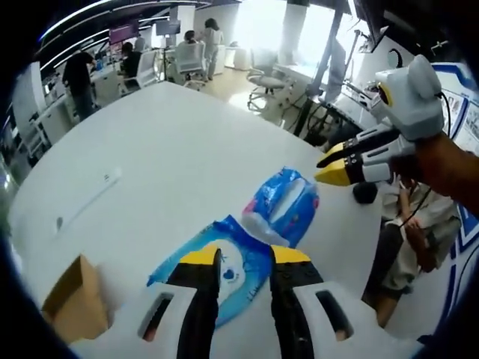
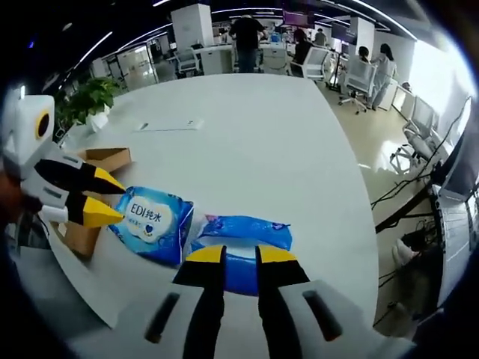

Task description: Operate the shoe box by opening the lid, removing the specified soft item, and placing it in the target area until the item is outside and the box remains undamaged.

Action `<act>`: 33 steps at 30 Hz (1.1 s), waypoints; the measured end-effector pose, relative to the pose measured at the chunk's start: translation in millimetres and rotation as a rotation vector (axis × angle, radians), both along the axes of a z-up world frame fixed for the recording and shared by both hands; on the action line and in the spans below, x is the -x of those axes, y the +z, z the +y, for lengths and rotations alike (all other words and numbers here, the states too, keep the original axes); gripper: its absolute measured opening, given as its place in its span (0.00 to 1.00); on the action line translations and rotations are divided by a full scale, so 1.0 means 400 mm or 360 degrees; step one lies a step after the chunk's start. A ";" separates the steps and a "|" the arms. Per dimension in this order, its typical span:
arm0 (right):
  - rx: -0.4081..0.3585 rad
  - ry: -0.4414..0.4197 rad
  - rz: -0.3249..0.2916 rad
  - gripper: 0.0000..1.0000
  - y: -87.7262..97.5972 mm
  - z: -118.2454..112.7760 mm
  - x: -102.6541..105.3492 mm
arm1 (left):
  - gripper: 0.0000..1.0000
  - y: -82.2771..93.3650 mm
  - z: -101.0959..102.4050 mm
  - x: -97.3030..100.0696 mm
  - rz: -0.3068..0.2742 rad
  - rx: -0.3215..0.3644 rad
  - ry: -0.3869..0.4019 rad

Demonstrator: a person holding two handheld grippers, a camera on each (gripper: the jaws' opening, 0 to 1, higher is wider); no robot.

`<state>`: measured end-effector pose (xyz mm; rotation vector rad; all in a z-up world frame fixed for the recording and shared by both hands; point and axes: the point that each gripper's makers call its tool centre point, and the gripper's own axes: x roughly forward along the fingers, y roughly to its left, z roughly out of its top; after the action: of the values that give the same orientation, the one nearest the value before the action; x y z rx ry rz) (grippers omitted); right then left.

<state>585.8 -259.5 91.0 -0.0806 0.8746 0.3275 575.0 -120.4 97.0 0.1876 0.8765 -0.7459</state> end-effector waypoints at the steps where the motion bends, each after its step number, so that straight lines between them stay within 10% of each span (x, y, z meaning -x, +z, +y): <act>1: 0.0004 0.0011 -0.0004 0.14 0.006 0.017 0.002 | 0.24 0.004 0.009 0.000 0.0000 0.0009 0.0013; 33: -0.0036 0.0257 -0.0060 0.14 0.108 0.495 0.068 | 0.23 0.069 0.516 0.075 -0.0035 -0.0026 0.0314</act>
<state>558.5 -61.5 134.2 -0.1367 0.8284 0.4850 545.1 86.0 124.5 0.1212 0.8664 -0.5519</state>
